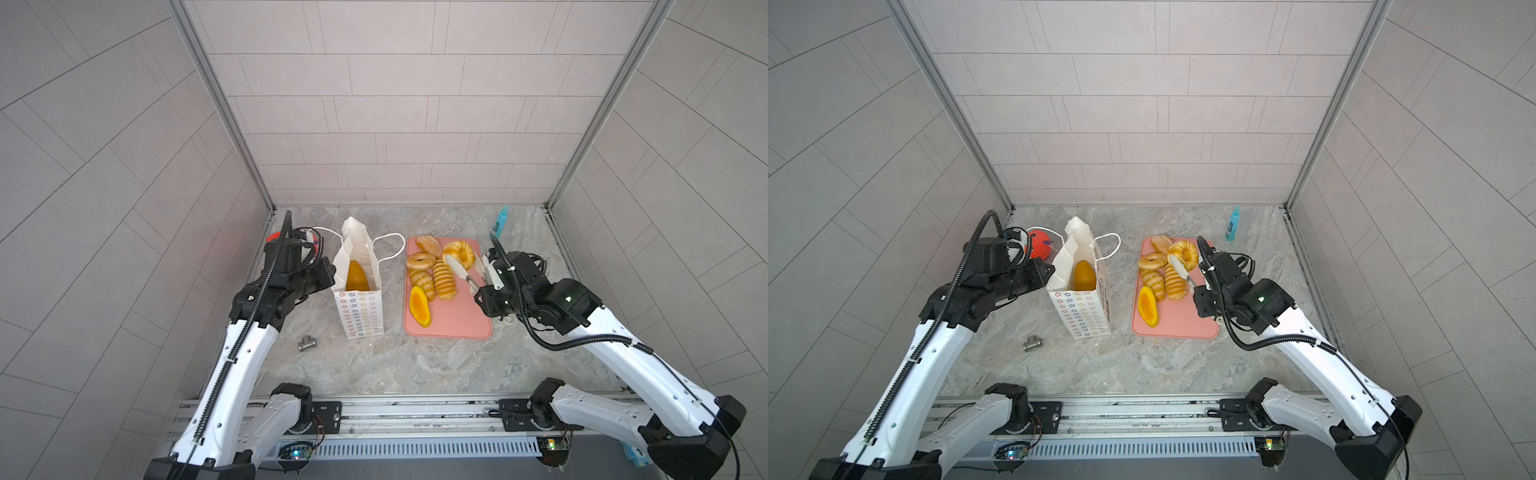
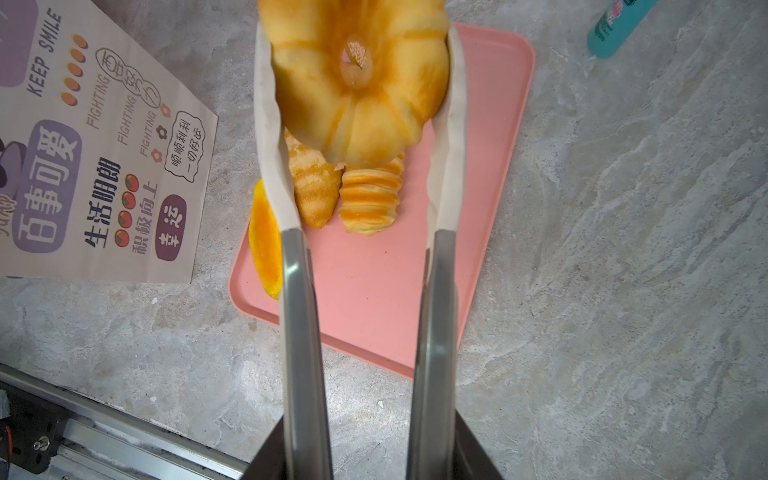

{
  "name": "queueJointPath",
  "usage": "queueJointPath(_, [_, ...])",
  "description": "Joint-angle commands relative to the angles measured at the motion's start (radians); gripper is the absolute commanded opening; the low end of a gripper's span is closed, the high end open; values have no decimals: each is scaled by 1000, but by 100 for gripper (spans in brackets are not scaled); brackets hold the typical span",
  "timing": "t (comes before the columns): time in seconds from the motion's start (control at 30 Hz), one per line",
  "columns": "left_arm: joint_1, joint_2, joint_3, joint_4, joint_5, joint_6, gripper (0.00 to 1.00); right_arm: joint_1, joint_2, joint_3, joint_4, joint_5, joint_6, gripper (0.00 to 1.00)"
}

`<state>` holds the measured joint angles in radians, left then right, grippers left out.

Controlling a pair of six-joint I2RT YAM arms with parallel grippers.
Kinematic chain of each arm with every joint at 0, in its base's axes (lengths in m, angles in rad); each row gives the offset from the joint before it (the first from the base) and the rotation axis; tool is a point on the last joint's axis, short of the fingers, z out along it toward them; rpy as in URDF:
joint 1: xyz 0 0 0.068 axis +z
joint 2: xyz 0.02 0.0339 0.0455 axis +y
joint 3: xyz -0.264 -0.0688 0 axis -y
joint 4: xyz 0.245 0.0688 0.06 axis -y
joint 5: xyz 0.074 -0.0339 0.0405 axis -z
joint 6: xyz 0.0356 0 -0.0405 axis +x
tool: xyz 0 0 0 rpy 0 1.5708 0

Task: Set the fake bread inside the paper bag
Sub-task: 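Lift the pinched ring bun up off the tray with the right gripper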

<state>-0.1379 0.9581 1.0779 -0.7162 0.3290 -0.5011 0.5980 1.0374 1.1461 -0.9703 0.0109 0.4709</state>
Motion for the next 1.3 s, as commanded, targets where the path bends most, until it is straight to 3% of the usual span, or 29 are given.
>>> queueJointPath(0.0, [-2,-10,11,-28,-14,3,9,-10,-3,52,8,8,-14,45])
queueJointPath(0.83, [-3,-12,17,-31,-15,3,9,-15,84,308,-39,24,-80,45])
queueJointPath(1.27, [-2,-12,23,-34,-12,3,9,-14,126,430,-41,-33,-92,44])
